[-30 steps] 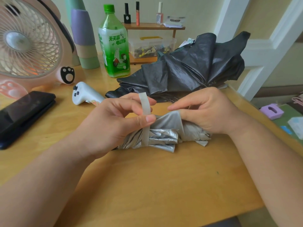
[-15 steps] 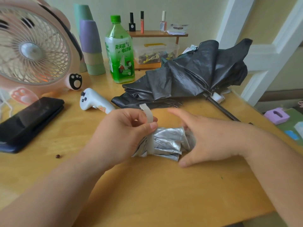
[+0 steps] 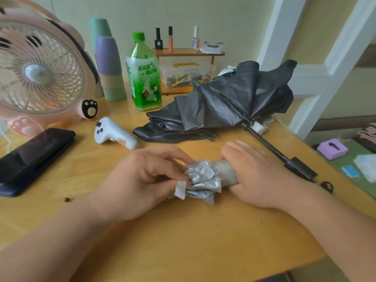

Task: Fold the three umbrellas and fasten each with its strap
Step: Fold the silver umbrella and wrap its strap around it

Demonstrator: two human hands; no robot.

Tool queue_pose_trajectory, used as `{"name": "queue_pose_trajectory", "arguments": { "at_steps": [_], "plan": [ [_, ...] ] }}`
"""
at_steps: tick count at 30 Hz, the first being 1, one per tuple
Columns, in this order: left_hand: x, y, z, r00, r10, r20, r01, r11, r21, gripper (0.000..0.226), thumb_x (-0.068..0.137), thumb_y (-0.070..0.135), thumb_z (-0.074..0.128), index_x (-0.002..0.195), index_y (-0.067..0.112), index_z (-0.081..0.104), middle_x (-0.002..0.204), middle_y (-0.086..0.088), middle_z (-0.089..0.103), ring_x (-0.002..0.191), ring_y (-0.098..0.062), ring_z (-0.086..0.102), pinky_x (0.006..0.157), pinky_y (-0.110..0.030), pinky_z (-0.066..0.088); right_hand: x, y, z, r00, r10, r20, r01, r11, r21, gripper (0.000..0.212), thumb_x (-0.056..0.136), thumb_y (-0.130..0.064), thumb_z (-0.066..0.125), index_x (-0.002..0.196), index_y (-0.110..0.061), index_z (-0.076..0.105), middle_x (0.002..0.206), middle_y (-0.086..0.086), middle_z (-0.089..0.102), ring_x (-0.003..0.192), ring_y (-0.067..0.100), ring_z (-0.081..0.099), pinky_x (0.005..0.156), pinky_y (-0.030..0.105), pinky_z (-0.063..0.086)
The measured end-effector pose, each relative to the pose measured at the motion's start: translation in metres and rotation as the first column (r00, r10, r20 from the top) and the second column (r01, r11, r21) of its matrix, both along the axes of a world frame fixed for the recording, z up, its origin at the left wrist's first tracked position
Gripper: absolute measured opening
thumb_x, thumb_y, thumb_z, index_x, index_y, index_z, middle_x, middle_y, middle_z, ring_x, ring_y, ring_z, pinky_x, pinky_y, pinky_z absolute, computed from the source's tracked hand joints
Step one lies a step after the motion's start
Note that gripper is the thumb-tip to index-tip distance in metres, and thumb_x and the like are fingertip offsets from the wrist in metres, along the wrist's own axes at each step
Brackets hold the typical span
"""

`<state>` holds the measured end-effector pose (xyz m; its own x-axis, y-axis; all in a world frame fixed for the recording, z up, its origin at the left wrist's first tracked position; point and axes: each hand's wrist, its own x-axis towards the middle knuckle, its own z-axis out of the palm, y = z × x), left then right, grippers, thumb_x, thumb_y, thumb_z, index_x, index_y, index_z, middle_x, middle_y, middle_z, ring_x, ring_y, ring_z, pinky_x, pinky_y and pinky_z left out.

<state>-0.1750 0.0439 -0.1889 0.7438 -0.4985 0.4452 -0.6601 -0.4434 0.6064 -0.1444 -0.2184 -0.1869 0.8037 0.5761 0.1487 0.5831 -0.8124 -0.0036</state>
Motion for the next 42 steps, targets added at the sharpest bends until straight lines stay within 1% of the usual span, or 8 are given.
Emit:
{"name": "queue_pose_trajectory", "arguments": {
  "at_steps": [4,10,14,18,26,31,35,42],
  "plan": [
    [-0.005,-0.003,-0.006,0.99,-0.075,-0.121,0.069,0.996,-0.051,0.008,0.085,0.021,0.08,0.078,0.017,0.081,0.124,0.007,0.061,0.092,-0.02,0.071,0.077,-0.023,0.054,0.001,-0.014,0.027,0.82,0.089,-0.566,0.026,0.981,0.191,0.058,0.076,-0.029,0.065,0.127,-0.05,0.049,0.121,-0.033,0.045,0.121,-0.012,0.043,0.095,0.015,0.037],
    [-0.003,-0.002,-0.004,0.977,-0.141,-0.161,0.126,0.987,-0.097,0.006,0.081,0.014,0.081,0.078,0.02,0.082,0.116,0.005,0.062,0.098,-0.018,0.069,0.077,-0.018,0.052,0.007,-0.005,0.031,0.888,0.208,-0.41,-0.01,0.9,0.435,0.015,0.084,-0.033,0.083,0.096,-0.035,0.074,0.12,-0.025,0.064,0.122,-0.004,0.054,0.106,0.022,0.04],
    [-0.002,0.0,-0.006,0.975,-0.147,-0.165,0.122,0.981,-0.154,0.005,0.082,0.022,0.083,0.077,0.025,0.082,0.106,0.002,0.06,0.085,-0.031,0.065,0.064,-0.047,0.056,0.003,0.008,0.022,0.893,0.079,-0.443,0.1,0.925,0.368,0.024,0.072,-0.053,0.083,0.084,-0.036,0.07,0.117,-0.031,0.062,0.116,-0.011,0.051,0.108,0.027,0.042],
    [0.0,0.003,-0.007,0.973,-0.167,-0.158,0.139,0.975,-0.172,0.002,0.082,0.023,0.084,0.08,0.023,0.083,0.1,0.002,0.058,0.075,-0.034,0.063,0.059,-0.051,0.053,0.005,0.011,0.021,0.889,0.135,-0.437,0.088,0.887,0.453,0.016,0.081,-0.032,0.085,0.071,-0.032,0.072,0.122,-0.029,0.065,0.124,-0.012,0.051,0.116,0.025,0.034],
    [0.009,0.006,-0.004,0.978,-0.129,-0.166,0.094,0.975,-0.202,0.007,0.077,0.029,0.084,0.078,0.023,0.082,0.092,-0.001,0.058,0.077,-0.031,0.061,0.065,-0.05,0.051,0.01,0.001,0.005,0.847,0.367,-0.384,0.123,0.568,0.814,0.014,0.079,-0.018,0.074,0.078,-0.006,0.068,0.119,-0.004,0.075,0.122,0.01,0.065,0.105,0.024,0.049],
    [0.009,0.005,-0.004,0.979,-0.113,-0.17,0.077,0.976,-0.206,0.011,0.078,0.022,0.085,0.077,0.012,0.08,0.087,-0.004,0.059,0.072,-0.031,0.061,0.06,-0.044,0.049,0.009,-0.001,-0.003,0.847,0.386,-0.366,0.134,0.511,0.849,0.014,0.083,-0.011,0.076,0.076,-0.002,0.067,0.119,0.002,0.076,0.121,0.016,0.067,0.104,0.023,0.049],
    [0.006,0.004,-0.005,0.977,-0.119,-0.178,0.085,0.979,-0.185,0.012,0.08,0.02,0.083,0.077,0.009,0.08,0.085,-0.002,0.06,0.065,-0.03,0.06,0.056,-0.033,0.05,0.015,-0.019,0.004,0.746,0.54,-0.39,0.206,0.369,0.906,0.025,0.083,-0.032,0.081,0.083,-0.009,0.071,0.122,0.017,0.073,0.122,0.031,0.066,0.104,0.042,0.053],
    [0.002,0.004,-0.003,0.969,-0.155,-0.193,0.12,0.976,-0.18,0.009,0.078,0.021,0.083,0.075,0.013,0.081,0.079,0.001,0.061,0.06,-0.028,0.057,0.053,-0.028,0.044,0.028,-0.017,0.009,0.759,0.374,-0.533,0.046,0.785,0.617,0.035,0.088,-0.002,0.076,0.12,-0.013,0.068,0.124,0.005,0.07,0.118,0.024,0.066,0.099,0.052,0.055]
  ]
}}
